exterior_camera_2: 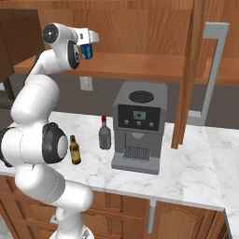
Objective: Sort all alcoholic drinks to one cabinet, and non-alcoholic drinks to the other.
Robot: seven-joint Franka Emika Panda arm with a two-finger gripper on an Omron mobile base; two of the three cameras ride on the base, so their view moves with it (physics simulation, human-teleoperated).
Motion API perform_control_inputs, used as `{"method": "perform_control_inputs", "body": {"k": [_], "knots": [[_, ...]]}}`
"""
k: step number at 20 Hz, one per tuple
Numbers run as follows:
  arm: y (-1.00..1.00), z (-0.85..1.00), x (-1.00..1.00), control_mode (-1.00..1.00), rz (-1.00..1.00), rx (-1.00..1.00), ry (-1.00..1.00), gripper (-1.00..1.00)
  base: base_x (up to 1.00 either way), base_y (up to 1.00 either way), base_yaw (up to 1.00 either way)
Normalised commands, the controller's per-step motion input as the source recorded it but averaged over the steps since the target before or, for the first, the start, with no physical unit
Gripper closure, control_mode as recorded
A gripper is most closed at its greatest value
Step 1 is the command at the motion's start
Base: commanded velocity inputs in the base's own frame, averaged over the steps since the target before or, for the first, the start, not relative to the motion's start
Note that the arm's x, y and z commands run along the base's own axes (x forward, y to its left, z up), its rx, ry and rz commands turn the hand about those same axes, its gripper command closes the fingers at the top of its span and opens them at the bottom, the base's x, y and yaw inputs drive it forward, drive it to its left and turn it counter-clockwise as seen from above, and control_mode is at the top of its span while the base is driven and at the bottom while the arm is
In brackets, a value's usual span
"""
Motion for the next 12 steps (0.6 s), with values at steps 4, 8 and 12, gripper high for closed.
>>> {"method": "perform_control_inputs", "body": {"k": [4,8,12], "knots": [[0.0,-0.01,0.49,-1.0,0.0,0.0,0.0,1.0,0.0,0.0,0.0],[0.0,-0.06,0.45,-1.0,0.0,0.0,0.0,1.0,0.0,0.0,0.0],[0.0,-0.16,0.33,-1.0,0.0,0.0,0.02,1.0,0.0,0.0,0.0]]}}
